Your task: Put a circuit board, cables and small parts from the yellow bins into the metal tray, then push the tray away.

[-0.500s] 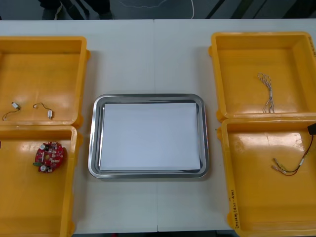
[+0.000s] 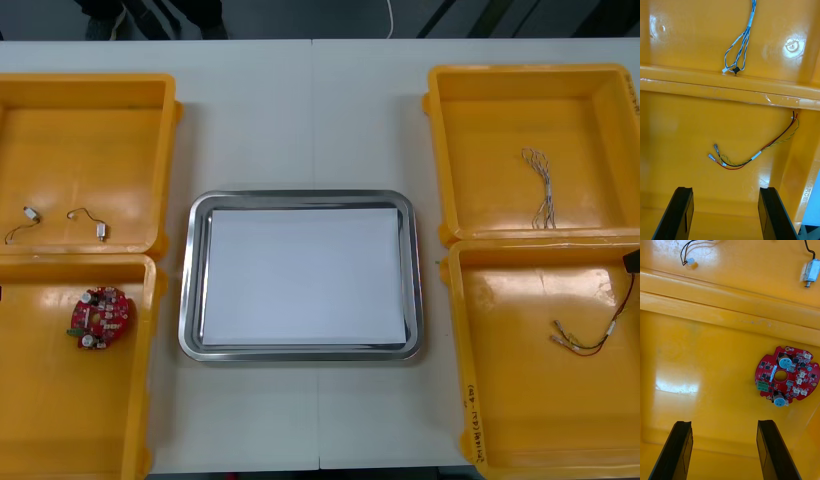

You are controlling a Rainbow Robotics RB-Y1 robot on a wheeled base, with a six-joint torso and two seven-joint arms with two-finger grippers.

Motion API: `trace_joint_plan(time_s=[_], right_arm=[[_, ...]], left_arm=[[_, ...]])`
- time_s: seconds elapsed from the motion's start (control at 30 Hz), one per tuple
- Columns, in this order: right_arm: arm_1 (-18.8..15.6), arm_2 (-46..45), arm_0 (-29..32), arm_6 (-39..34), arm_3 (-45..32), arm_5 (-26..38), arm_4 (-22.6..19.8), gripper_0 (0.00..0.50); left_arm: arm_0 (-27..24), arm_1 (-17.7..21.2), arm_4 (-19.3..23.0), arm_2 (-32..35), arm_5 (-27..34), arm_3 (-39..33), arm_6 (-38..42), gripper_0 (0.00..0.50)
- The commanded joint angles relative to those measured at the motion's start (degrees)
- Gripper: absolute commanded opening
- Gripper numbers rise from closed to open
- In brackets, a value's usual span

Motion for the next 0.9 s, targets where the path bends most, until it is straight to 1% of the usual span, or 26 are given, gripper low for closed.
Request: trace_joint_plan(time_s=[0.03, 0.9], right_arm=[[-1.4, -1.8, 0.7, -2.1, -1.6, 0.2, 0.2, 0.5], [-1.4, -1.8, 0.7, -2.1, -1.6, 0.2, 0.2, 0.5]], left_arm=[[1.0, 2.7, 0.2, 0.4, 0.3, -1.2, -5.8, 0.5], [1.0, 2.7, 0.2, 0.4, 0.3, -1.2, -5.8, 0.5]])
